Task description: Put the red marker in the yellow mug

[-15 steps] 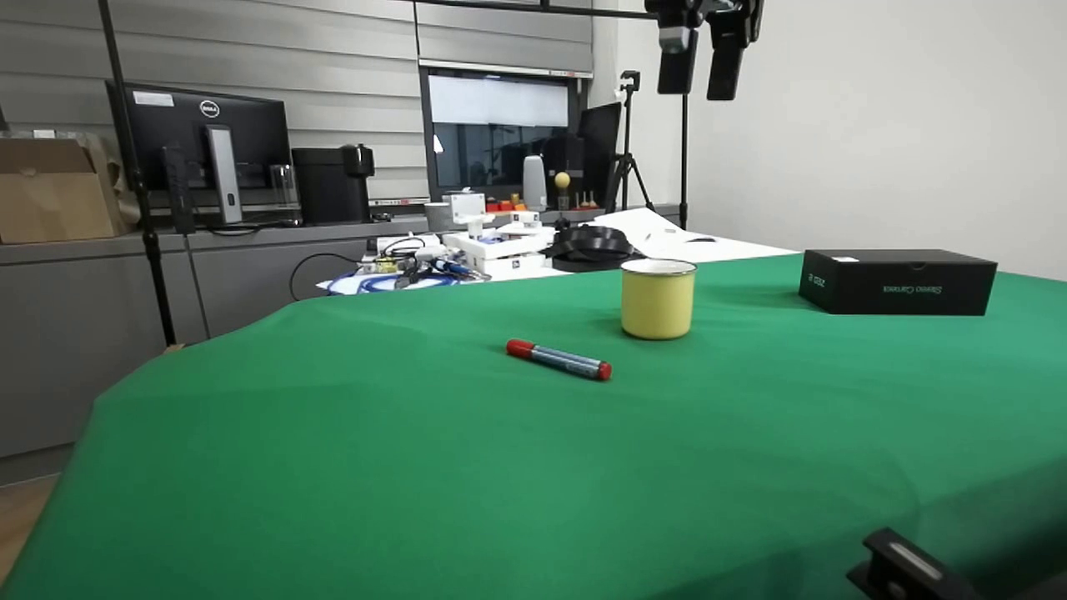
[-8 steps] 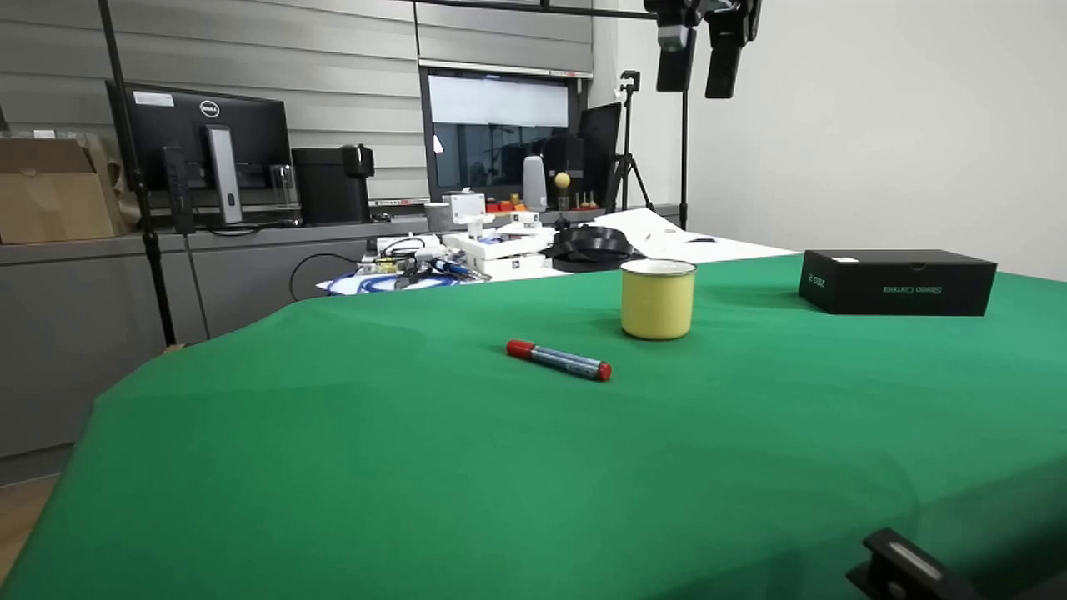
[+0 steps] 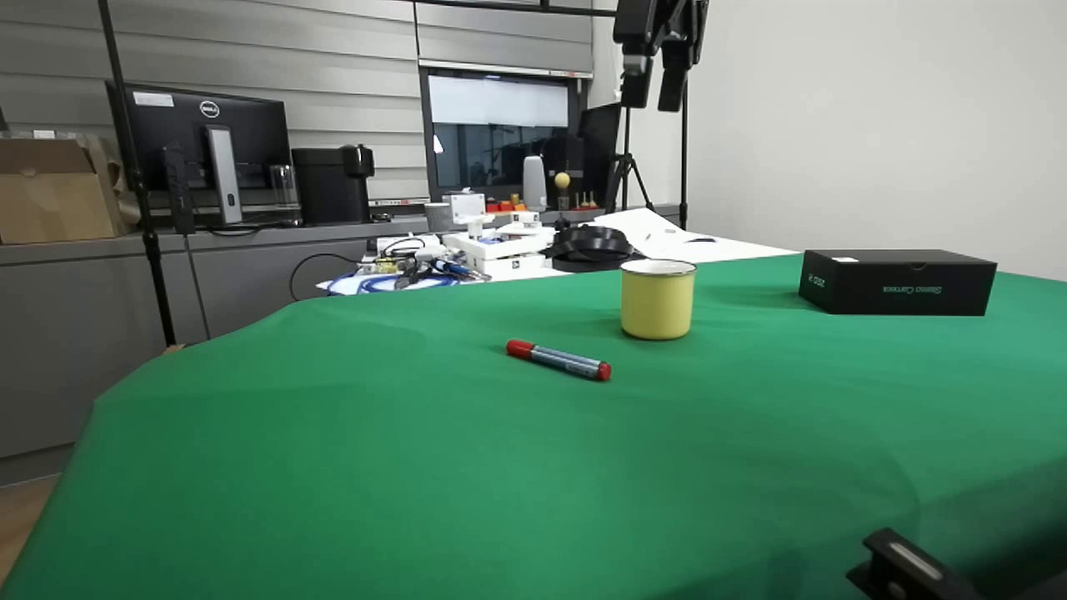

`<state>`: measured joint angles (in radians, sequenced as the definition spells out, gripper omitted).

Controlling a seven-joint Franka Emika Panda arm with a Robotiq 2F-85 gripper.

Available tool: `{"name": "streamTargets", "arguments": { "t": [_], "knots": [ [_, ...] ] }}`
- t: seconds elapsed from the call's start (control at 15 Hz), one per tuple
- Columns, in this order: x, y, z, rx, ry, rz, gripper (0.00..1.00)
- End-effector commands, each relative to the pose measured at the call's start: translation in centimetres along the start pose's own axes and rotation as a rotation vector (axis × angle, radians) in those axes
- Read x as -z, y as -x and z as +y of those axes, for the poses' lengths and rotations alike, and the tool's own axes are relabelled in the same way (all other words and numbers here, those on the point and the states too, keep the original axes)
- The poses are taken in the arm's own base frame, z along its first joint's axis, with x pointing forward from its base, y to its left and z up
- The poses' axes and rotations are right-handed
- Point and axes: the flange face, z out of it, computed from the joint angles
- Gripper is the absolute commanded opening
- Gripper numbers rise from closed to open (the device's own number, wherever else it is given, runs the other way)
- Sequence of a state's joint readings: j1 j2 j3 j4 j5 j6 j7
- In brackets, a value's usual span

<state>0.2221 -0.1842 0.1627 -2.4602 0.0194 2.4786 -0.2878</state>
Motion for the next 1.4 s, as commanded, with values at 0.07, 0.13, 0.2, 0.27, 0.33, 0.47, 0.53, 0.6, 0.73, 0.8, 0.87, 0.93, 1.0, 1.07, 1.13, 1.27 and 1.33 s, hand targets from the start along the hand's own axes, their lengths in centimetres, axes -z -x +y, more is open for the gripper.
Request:
{"name": "streamTargets", "arguments": {
  "t": [0.07, 0.13, 0.2, 0.27, 0.33, 0.47, 0.53, 0.6, 0.73, 0.8, 0.87, 0.93, 1.0, 1.07, 1.13, 1.27, 1.33],
  "knots": [
    [-4.7, -5.4, 1.4, 0.060, -0.053, -0.053, 1.00],
    [-5.8, -6.2, 0.9, 0.056, -0.060, -0.063, 1.00],
    [-6.9, -6.7, 0.4, 0.042, -0.069, -0.075, 1.00],
    [-7.9, -7.1, -0.1, 0.021, -0.069, -0.080, 1.00],
    [-8.9, -7.3, -0.8, -0.002, -0.070, -0.088, 1.00],
    [-10.4, -7.6, -2.2, -0.038, -0.060, -0.098, 1.00],
    [-11.1, -7.5, -2.8, -0.065, -0.043, -0.091, 1.00],
    [-11.7, -7.4, -3.3, -0.085, -0.033, -0.094, 1.00],
    [-12.9, -7.2, -4.2, -0.121, -0.025, -0.085, 1.00],
    [-13.3, -7.2, -4.5, -0.132, -0.024, -0.070, 1.00],
    [-13.7, -7.2, -4.8, -0.128, -0.039, -0.060, 1.00],
    [-14.2, -7.2, -5.0, -0.133, -0.038, -0.049, 1.00],
    [-14.7, -7.1, -5.3, -0.125, -0.044, -0.040, 1.00],
    [-15.2, -7.0, -5.5, -0.110, -0.048, -0.028, 1.00],
    [-15.8, -6.8, -5.6, -0.100, -0.045, -0.017, 1.00],
    [-16.9, -6.5, -5.8, -0.085, -0.043, -0.007, 1.00],
    [-17.5, -6.4, -5.8, -0.076, -0.042, -0.002, 1.00]
  ]
}}
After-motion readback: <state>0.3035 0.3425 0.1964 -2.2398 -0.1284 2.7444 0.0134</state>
